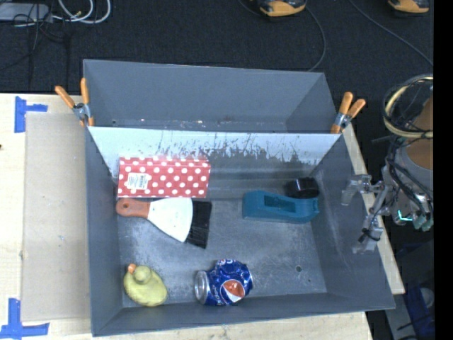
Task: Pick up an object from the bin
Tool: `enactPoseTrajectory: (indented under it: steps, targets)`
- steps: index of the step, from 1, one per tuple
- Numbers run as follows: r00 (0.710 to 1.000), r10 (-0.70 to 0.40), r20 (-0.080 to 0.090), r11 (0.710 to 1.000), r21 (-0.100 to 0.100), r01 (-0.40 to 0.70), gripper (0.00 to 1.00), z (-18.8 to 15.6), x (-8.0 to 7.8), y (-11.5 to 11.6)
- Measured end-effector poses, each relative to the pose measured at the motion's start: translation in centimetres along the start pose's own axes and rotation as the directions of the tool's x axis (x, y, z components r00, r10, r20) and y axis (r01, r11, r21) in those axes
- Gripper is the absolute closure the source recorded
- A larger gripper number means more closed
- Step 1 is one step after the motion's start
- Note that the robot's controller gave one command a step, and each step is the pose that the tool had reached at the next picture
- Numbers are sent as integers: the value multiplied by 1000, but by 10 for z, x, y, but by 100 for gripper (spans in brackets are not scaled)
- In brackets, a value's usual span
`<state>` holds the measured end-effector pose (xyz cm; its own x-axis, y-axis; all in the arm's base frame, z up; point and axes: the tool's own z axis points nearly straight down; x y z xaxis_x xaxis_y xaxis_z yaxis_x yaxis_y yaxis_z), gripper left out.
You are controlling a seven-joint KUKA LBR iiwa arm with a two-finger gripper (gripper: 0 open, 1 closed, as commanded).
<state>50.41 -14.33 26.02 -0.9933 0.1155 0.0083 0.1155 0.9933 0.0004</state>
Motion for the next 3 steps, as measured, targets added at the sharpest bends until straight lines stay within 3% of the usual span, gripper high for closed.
enactPoseTrajectory:
  steps: [1,2,3]
  targets:
    - [1000,-1,0,1000,0,1,0,0,0,0]
    - [999,46,7,999,0,-46,0,33,-57,14]
    - [998,63,7,998,-1,-63,0,48,-80,20]
